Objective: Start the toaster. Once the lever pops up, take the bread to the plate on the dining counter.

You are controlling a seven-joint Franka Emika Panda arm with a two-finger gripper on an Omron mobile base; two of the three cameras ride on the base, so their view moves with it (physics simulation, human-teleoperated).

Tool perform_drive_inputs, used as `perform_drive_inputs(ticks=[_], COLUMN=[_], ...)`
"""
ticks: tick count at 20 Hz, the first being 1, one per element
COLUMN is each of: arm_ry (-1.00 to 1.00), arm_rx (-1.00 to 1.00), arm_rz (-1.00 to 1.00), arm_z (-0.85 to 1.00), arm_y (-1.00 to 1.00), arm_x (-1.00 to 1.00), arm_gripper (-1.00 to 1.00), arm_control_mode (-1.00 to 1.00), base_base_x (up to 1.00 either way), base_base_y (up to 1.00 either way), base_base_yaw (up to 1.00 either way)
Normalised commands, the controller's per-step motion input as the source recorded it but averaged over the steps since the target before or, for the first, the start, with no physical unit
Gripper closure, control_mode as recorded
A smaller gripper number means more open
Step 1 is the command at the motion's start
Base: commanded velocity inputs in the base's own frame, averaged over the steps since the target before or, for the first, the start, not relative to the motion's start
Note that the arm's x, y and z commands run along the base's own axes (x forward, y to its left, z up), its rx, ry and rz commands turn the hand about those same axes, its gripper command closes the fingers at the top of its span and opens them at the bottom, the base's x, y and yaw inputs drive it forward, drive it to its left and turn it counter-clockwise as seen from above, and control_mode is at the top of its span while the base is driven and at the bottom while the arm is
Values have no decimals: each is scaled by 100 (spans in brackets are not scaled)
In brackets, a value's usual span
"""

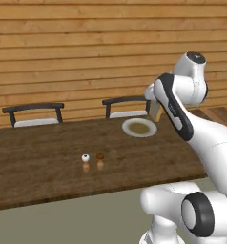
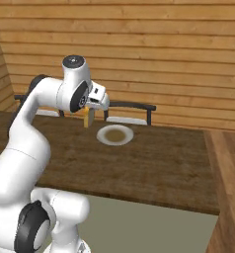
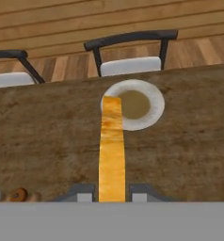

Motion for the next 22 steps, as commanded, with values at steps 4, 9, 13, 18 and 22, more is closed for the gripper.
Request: perform_drive_inputs(ticks=[4,9,13,18,22], arm_ry=[11,12,8,4,0], arm_rx=[5,2,2,1,0], arm_rz=[5,3,1,1,0], arm_z=[-22,-32,-47,-62,-74], arm_y=[-16,-2,-3,-1,0], arm_x=[37,35,45,49,54], arm_gripper=[100,100,100,100,100], arm_control_mode=[-100,-100,-100,-100,-100], base_base_x=[0,0,0,0,0], base_base_y=[0,0,0,0,0], base_base_yaw=[0,0,0,0,0])
